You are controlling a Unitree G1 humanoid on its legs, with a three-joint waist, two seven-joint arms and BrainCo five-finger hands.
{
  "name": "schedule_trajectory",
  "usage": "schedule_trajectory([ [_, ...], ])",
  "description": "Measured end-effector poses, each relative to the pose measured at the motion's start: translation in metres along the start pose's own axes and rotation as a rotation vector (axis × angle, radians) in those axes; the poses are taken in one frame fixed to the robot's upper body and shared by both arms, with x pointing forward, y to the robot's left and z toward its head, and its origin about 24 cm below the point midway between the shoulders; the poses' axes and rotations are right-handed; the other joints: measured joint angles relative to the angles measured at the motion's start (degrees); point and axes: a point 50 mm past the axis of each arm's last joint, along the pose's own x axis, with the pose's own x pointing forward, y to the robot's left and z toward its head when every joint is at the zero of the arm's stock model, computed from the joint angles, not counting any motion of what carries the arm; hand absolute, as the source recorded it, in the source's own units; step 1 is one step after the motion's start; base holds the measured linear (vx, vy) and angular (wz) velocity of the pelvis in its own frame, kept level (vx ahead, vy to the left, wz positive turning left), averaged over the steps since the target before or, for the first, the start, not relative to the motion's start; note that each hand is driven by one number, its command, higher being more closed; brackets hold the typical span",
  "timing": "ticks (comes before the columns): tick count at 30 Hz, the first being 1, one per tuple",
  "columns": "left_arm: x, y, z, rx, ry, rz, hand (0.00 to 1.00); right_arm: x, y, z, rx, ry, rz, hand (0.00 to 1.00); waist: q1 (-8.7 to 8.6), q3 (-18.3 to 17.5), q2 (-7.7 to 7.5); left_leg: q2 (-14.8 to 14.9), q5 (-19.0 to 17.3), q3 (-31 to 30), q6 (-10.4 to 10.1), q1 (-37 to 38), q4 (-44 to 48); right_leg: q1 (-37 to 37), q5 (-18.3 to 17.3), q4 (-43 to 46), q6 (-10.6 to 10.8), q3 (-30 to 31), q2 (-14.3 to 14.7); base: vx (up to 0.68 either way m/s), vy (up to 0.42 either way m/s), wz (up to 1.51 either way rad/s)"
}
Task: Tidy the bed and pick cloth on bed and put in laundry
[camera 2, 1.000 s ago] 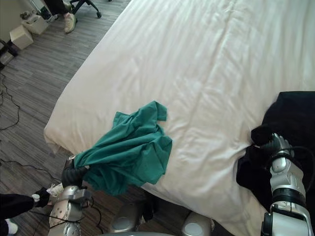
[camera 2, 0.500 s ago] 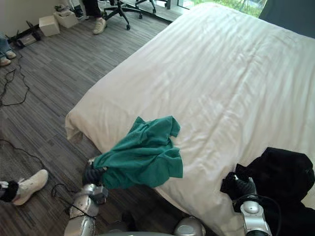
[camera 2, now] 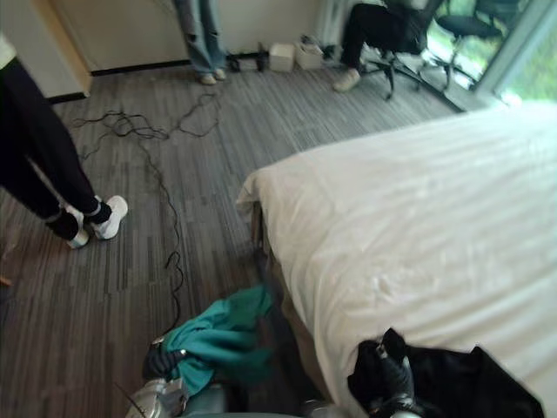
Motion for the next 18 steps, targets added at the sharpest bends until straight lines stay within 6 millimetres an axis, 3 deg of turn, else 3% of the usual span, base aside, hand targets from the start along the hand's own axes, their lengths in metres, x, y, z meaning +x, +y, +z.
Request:
schedule_trajectory([
  [2,-0.003,-0.005,-0.001,-0.043,0.004,-0.001,1.0,-0.003,0.002,-0.003,0.022,0.009,-0.011,1.0,0.81,0.16,0.87,-0.48,2.09,-3.24,-0.79,-2.74,0.13,0.52,0.9,-1.49,0.62,-5.81,0.27,-0.02,-0.062,1.0],
  [5,-0.005,-0.005,0.003,-0.102,-0.013,-0.001,1.0,-0.013,0.015,-0.005,0.02,-0.007,0.044,1.0,2.99,0.31,1.2,-1.85,4.55,-4.11,-0.16,-4.35,0.18,1.36,1.41,-2.19,0.75,-10.18,0.12,-0.01,-0.027,0.82],
  [6,-0.005,-0.006,0.005,-0.114,-0.022,-0.006,1.0,-0.014,0.021,-0.003,0.021,-0.016,0.063,1.0,3.56,0.22,1.75,-1.62,4.97,-1.85,0.48,-4.41,-0.71,1.5,1.41,-2.3,0.75,-11.26,-0.06,-0.03,0.019,0.85],
  [7,-0.004,-0.007,0.005,-0.123,-0.025,-0.01,1.0,-0.013,0.028,-0.001,0.026,-0.025,0.086,1.0,3.66,0.07,2.44,-0.4,2.81,1.83,3.31,-4.29,-1.59,1.59,1.64,-2.67,1.0,-12.23,-0.13,-0.03,0.014,0.55],
  [8,-0.004,-0.009,0.003,-0.134,-0.018,-0.015,1.0,-0.011,0.041,0.002,0.027,-0.033,0.134,1.0,3.84,-0.26,2.81,1.53,1.43,8.19,4.31,-4.24,-1.48,1.68,2.29,-3.52,1.58,-12.91,-0.35,-0.01,0.002,0.53],
  [9,-0.003,-0.01,0.0,-0.123,-0.006,-0.028,1.0,-0.008,0.053,0.009,0.02,-0.058,0.18,1.0,3.95,0.0,4.27,2.99,1.39,12.18,4.79,-4.17,-1.43,1.58,2.63,-3.57,2.14,-13.53,-0.47,0.01,0.002,0.46],
  [10,-0.003,-0.014,-0.004,-0.114,0.014,-0.047,1.0,-0.005,0.058,0.011,0.018,-0.062,0.204,1.0,4.0,0.23,5.02,3.15,2.8,12.3,4.86,-4.07,-2.01,1.58,2.62,-3.55,2.14,-13.68,-0.63,0.06,0.05,0.46],
  [11,-0.001,-0.019,-0.01,-0.119,0.043,-0.068,1.0,0.0,0.066,0.011,0.005,-0.054,0.238,1.0,4.64,-0.1,6.57,1.94,4.81,11.22,4.54,-3.25,-3.52,1.52,2.58,-3.39,2.22,-13.57,-0.94,0.07,0.098,0.51],
  [13,0.002,-0.025,-0.016,-0.11,0.072,-0.108,1.0,0.004,0.078,0.011,0.003,-0.041,0.282,1.0,4.88,-0.34,7.86,0.03,6.85,9.08,5.0,-1.31,-7.52,1.0,2.16,-1.71,2.57,-12.72,-2.0,0.03,0.104,0.57],
  [15,0.004,-0.023,-0.016,-0.096,0.073,-0.113,1.0,0.004,0.087,0.015,0.016,-0.054,0.312,1.0,4.92,-0.14,7.09,-1.69,8.95,6.9,4.42,-0.3,-11.55,0.14,1.38,-2.55,3.55,-9.98,-2.64,-0.05,0.081,0.59],
  [18,0.002,-0.016,-0.024,-0.068,0.107,-0.107,1.0,0.005,0.088,0.012,0.018,-0.038,0.31,1.0,4.84,-0.3,6.01,-3.19,12.53,5.27,4.05,2.64,-18.7,0.73,1.27,-3.96,4.62,-11.9,-2.87,-0.07,0.012,0.42],
])
